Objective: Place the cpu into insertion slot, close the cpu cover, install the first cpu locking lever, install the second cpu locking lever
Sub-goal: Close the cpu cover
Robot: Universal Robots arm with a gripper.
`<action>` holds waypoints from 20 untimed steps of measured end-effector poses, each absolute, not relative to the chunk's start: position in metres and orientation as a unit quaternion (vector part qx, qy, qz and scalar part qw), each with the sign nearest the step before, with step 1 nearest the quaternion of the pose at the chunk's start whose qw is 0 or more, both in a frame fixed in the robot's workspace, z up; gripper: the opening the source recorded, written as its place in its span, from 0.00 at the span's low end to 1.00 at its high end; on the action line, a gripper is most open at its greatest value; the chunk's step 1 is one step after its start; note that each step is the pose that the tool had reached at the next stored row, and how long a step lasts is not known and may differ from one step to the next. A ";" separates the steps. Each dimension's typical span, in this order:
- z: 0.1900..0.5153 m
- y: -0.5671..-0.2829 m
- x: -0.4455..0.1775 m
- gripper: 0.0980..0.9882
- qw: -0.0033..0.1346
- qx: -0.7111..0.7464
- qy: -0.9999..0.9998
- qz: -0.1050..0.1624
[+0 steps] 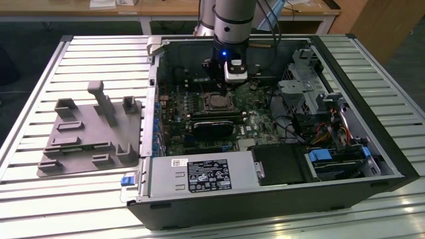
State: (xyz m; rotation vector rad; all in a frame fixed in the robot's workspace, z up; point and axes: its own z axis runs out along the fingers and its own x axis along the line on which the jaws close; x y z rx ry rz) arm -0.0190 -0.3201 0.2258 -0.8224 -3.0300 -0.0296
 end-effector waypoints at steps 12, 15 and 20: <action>0.225 -0.320 -0.019 0.00 -0.004 -0.185 -0.983 -0.018; 0.225 -0.320 -0.019 0.00 -0.004 -0.161 -0.987 -0.018; 0.225 -0.320 -0.019 0.00 -0.004 -0.124 -0.992 -0.021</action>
